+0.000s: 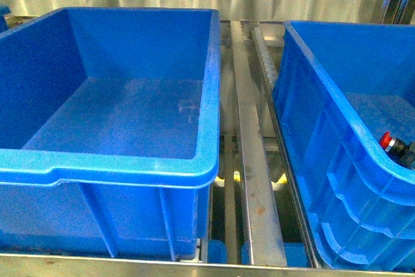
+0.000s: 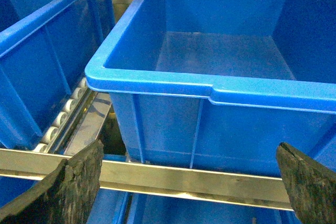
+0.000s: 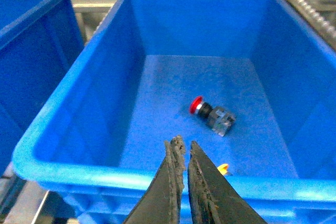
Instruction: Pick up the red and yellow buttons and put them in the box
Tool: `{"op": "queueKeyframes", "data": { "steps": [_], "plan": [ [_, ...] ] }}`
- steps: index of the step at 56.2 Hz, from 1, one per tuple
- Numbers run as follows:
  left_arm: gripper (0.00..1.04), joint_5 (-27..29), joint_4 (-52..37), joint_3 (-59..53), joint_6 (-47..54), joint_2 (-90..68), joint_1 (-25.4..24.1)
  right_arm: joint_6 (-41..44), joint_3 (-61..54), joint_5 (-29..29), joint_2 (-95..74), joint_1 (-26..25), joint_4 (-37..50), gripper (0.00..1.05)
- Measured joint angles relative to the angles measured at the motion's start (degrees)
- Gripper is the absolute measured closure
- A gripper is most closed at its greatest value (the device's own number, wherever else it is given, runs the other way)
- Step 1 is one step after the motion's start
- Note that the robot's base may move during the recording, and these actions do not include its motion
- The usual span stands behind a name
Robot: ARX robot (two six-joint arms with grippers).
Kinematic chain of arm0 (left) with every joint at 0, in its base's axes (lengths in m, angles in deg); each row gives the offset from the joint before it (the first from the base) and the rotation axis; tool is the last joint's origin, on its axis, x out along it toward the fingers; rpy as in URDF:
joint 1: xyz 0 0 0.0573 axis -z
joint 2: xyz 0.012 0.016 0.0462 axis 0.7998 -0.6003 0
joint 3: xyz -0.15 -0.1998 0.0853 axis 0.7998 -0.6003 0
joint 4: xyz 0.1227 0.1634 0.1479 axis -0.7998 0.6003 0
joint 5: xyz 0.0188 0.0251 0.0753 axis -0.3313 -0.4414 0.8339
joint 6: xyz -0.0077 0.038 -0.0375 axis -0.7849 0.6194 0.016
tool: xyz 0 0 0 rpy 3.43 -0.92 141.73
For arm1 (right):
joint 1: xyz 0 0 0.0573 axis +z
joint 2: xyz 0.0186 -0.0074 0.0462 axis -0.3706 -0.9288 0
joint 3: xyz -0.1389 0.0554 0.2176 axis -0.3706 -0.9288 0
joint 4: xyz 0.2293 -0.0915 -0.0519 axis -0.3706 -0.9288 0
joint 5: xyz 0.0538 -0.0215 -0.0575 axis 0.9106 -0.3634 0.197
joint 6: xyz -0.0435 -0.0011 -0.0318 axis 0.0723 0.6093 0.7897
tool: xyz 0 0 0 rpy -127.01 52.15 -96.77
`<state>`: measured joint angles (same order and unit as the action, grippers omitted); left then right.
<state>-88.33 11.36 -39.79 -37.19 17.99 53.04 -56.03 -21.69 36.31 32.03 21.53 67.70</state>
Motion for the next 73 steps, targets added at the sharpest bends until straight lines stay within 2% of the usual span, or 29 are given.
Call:
{"op": "queueKeyframes", "data": {
  "steps": [48,54,73],
  "plan": [
    [0.08,0.00,0.00,0.00,0.02,0.00,0.00,0.00,-6.56,0.02,13.29,0.13,-4.59,1.01],
    [0.08,0.00,0.00,0.00,0.02,0.00,0.00,0.00,-6.54,-0.02,20.35,0.13,-13.44,1.01],
    [0.08,0.00,0.00,0.00,0.02,0.00,0.00,0.02,-6.54,0.00,23.23,0.17,-14.60,1.01]
  ]
}}
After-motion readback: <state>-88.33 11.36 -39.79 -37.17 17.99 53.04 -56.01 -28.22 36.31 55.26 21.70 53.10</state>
